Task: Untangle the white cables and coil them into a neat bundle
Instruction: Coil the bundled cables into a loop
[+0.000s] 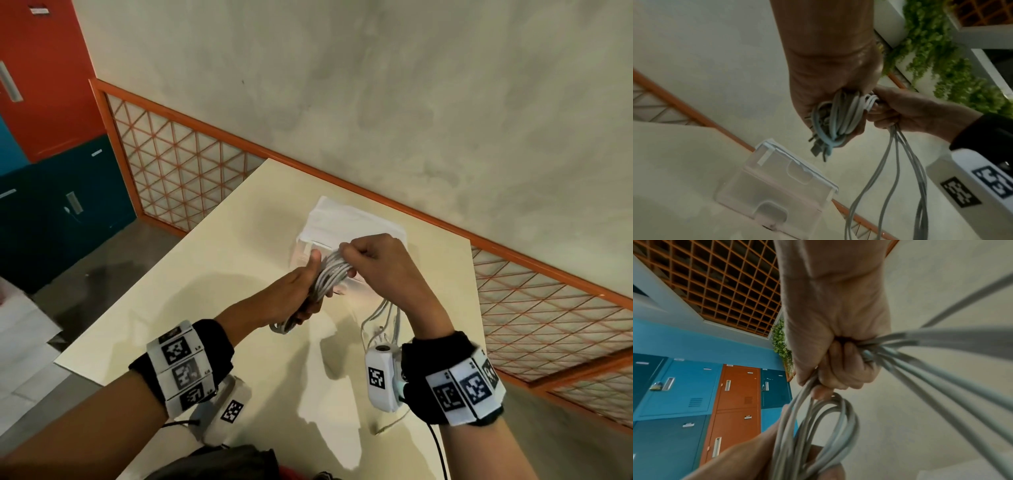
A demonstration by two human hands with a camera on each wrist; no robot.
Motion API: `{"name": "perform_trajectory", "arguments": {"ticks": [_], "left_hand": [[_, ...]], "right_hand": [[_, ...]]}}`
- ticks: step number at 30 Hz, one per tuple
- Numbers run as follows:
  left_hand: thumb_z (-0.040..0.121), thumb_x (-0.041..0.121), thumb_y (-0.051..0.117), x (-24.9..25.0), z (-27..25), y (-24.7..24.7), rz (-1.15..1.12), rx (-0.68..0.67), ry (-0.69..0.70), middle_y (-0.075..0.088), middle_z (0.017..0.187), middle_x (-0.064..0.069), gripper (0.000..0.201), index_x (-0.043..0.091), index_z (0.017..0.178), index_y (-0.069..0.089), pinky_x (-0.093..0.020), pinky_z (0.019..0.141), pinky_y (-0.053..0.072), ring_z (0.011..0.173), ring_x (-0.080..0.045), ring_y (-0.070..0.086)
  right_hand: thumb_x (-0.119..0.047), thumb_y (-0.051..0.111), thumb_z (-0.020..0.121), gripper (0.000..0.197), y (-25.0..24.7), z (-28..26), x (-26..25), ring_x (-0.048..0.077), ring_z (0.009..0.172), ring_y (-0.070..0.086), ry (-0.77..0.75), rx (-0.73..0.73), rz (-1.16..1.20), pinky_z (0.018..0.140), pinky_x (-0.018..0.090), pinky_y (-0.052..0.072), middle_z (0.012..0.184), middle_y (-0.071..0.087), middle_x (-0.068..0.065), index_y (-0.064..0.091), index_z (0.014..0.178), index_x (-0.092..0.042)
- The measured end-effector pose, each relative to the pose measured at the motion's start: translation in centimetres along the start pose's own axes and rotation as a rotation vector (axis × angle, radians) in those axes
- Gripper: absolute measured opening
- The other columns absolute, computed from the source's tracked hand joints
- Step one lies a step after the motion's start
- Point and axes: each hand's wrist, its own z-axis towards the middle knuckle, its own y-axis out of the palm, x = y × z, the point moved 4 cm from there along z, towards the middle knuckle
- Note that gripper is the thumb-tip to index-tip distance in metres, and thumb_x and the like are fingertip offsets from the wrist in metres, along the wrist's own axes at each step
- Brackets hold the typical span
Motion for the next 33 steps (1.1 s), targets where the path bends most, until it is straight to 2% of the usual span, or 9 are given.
{"name": "perform_trajectory", "arguments": {"ticks": [4,7,11,16,19,22,26,28,33], "left_hand": [[0.073,0.076,0.028,0.3,-0.1,0.6,0.071,-0.004,0.005,0.042,0.053,0.002,0.068,0.012,0.082,0.050,-0.021,0.045,0.035,0.045,-0.012,0.036],[0.084,0.059,0.047,0.3,0.1,0.7,0.249,0.017,-0.006,0.044,0.054,0.000,0.044,0.016,0.074,0.048,-0.021,0.044,0.037,0.043,-0.012,0.039],[0.097,0.043,0.036,-0.5,0.2,1.0,0.265,-0.017,-0.020,0.047,0.052,-0.001,0.041,0.014,0.072,0.048,-0.024,0.047,0.040,0.041,-0.013,0.042],[0.101,0.032,0.032,-0.4,-0.4,0.4,-0.014,-0.041,0.042,0.038,0.047,0.000,0.038,0.011,0.072,0.045,-0.026,0.047,0.036,0.039,-0.014,0.031],[0.097,0.034,0.036,-0.1,-0.8,-0.9,-0.147,0.006,0.085,0.034,0.049,-0.003,0.036,0.012,0.070,0.045,-0.024,0.046,0.035,0.038,-0.014,0.028],[0.099,0.032,0.032,0.2,-0.8,-2.1,-0.197,0.064,0.117,0.034,0.050,-0.005,0.036,0.011,0.073,0.044,-0.027,0.048,0.038,0.042,-0.017,0.030],[0.101,0.032,0.031,0.7,-0.3,-1.5,-0.183,0.130,0.163,0.042,0.053,-0.005,0.040,0.008,0.073,0.046,-0.027,0.058,0.048,0.050,-0.020,0.042],[0.100,0.035,0.033,0.9,0.0,-1.3,-0.203,0.153,0.192,0.046,0.058,-0.005,0.040,0.010,0.072,0.047,-0.031,0.063,0.047,0.053,-0.019,0.047],[0.097,0.040,0.037,1.4,0.6,-2.1,-0.248,0.209,0.226,0.050,0.065,-0.005,0.036,0.011,0.083,0.052,-0.034,0.065,0.043,0.058,-0.018,0.052]], "right_hand": [[-0.017,0.057,0.080,0.039,-0.1,0.3,-0.1,0.012,0.049,0.021,0.058,0.101,0.022,0.045,0.023,0.019,0.054,0.027,0.010,0.038,0.052,0.001],[-0.017,0.061,0.076,0.034,-0.3,0.3,0.0,0.013,0.048,0.029,0.079,0.145,-0.019,0.047,0.024,0.027,0.049,0.039,0.009,0.049,0.052,0.003],[-0.025,0.064,0.076,0.023,-0.4,0.5,0.4,0.013,0.047,0.042,0.077,0.174,-0.042,0.053,0.026,0.035,0.045,0.048,-0.003,0.049,0.061,-0.014],[-0.059,0.050,0.088,0.050,-0.8,0.6,2.8,0.011,0.046,0.041,0.075,0.068,0.190,0.056,0.029,0.039,0.046,0.041,-0.008,0.044,0.063,-0.016],[-0.054,0.034,0.095,0.053,0.3,-0.8,5.1,0.010,0.048,0.031,0.096,-0.048,0.478,0.052,0.028,0.032,0.050,0.033,-0.007,0.052,0.077,-0.008],[-0.047,0.027,0.099,0.052,2.4,-1.7,6.3,0.010,0.050,0.023,0.098,0.031,0.607,0.048,0.027,0.020,0.057,0.026,-0.003,0.060,0.092,-0.007],[-0.037,0.026,0.103,0.034,4.7,-1.4,4.6,0.006,0.054,0.035,-0.036,0.258,0.513,0.050,0.019,0.032,0.058,0.034,0.004,0.050,0.127,-0.038],[-0.033,0.026,0.103,0.040,5.1,-1.4,3.7,0.005,0.049,0.032,-0.062,0.320,0.392,0.051,0.020,0.029,0.054,0.030,-0.002,0.034,0.142,-0.038],[-0.025,0.033,0.102,0.043,6.1,-2.0,1.8,0.008,0.047,0.041,-0.067,0.294,0.210,0.048,0.014,0.030,0.051,0.035,-0.007,0.033,0.144,-0.033]]}}
